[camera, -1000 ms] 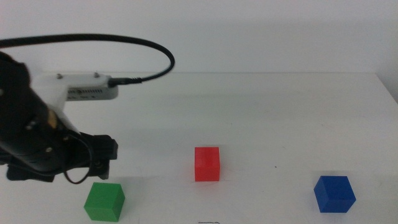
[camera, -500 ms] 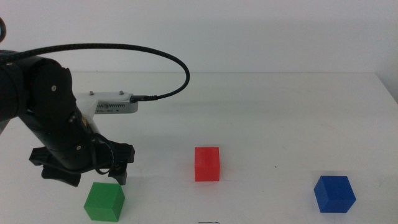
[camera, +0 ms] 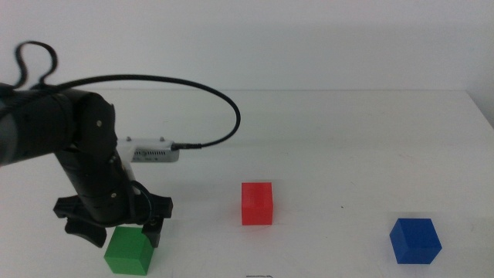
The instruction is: Stack red cubes first, then green, then blue cubes in a specific spot.
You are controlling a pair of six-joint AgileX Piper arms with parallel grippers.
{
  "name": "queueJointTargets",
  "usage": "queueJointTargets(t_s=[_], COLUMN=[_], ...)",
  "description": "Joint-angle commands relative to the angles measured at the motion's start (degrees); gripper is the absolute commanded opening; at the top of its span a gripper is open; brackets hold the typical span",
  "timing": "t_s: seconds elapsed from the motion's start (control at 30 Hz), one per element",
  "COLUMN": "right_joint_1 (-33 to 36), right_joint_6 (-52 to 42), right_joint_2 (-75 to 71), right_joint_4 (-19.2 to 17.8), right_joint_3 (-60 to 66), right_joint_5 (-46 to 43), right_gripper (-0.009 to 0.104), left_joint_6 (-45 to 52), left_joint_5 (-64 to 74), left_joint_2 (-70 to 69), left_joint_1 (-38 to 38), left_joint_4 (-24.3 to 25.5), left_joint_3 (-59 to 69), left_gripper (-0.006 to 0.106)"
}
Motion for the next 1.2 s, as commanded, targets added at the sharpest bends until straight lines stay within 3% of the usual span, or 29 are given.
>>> queueJointTargets(t_s=[0.0, 0.3, 0.4, 0.7, 0.87, 0.93, 1.17], right_joint_1=[-0.16, -0.16, -0.16, -0.16, -0.16, -0.16, -0.16], right_joint_6=[-0.5, -0.5, -0.5, -0.5, -0.5, -0.5, -0.5], right_joint_2=[-1.31, -1.31, -1.31, -1.31, -1.31, -1.31, -1.31], right_joint_4=[-0.52, -0.52, -0.52, -0.52, -0.52, -0.52, -0.52], right_joint_3=[-1.49, -1.49, -1.49, -1.49, -1.49, -1.49, -1.49], right_joint_5=[-4.17, -4.17, -4.17, -4.17, -4.17, -4.17, -4.17], right_gripper=[0.08, 0.08, 0.08, 0.08, 0.08, 0.08, 0.08], left_joint_6=[0.3, 1.68, 1.82, 1.88, 0.12, -1.33, -10.3], left_joint_5=[-0.42, -0.42, -0.42, 0.47, 4.24, 4.89, 11.17], left_joint_2=[-0.56, 1.56, 1.56, 1.56, 0.0, -1.27, -2.25], left_joint_1=[-0.01, -0.01, -0.01, -0.08, -0.08, -0.4, -6.97], left_joint_4=[-0.88, -1.31, -1.31, -2.85, -6.06, -6.41, -0.37], left_joint_3=[-1.24, -1.24, -1.24, -1.24, -1.94, -3.44, -13.0], left_gripper=[0.093, 0.089, 0.077, 0.026, 0.004, -0.002, -0.001])
